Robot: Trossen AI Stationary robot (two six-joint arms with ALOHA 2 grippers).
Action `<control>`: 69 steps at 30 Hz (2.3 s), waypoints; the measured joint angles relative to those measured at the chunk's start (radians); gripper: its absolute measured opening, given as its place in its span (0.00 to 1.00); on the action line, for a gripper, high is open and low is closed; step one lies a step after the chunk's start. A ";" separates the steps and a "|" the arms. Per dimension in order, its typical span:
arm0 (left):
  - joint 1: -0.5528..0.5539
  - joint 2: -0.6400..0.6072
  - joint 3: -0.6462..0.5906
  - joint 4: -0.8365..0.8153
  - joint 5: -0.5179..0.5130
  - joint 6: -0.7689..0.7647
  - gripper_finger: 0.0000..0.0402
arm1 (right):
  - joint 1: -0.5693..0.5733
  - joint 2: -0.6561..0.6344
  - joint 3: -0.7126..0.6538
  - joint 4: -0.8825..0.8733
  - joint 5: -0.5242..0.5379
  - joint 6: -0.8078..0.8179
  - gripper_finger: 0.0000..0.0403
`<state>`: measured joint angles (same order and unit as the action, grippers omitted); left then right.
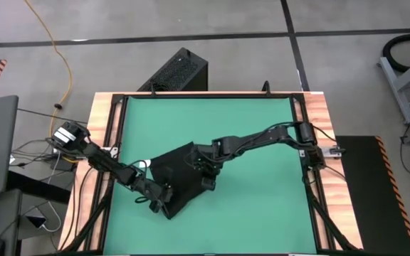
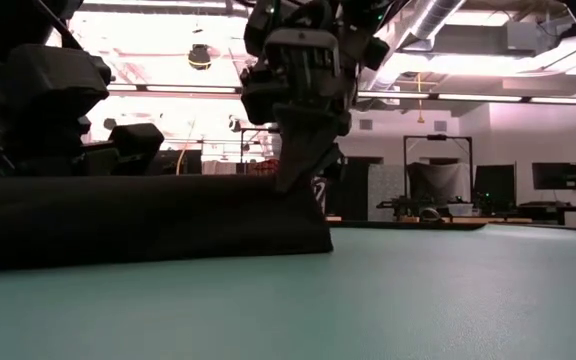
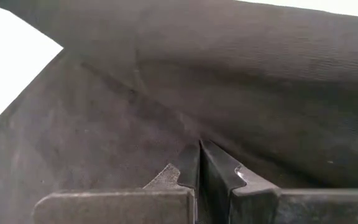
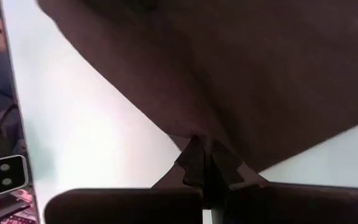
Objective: Roll towel into tight, uniform cylinder
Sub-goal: Roll the towel
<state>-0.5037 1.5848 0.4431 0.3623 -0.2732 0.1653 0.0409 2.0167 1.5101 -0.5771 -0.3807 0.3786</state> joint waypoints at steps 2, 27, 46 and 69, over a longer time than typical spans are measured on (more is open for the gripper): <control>0.000 0.000 0.000 0.004 0.004 0.011 0.00 | -0.005 0.000 -0.001 -0.003 0.001 -0.004 0.03; -0.089 -0.128 0.142 -0.254 -0.027 -0.065 0.00 | 0.004 0.128 0.003 0.053 -0.039 0.031 0.03; -0.391 0.028 0.571 -0.660 -0.267 -0.502 0.09 | 0.013 0.131 0.001 0.121 0.073 0.014 0.03; -0.487 0.373 0.792 -0.980 -0.444 -0.566 0.29 | 0.034 0.130 0.001 0.131 0.124 0.032 0.03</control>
<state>-0.9905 1.9575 1.2354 -0.6181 -0.7170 -0.4012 0.0750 2.1471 1.5108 -0.4465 -0.2569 0.4110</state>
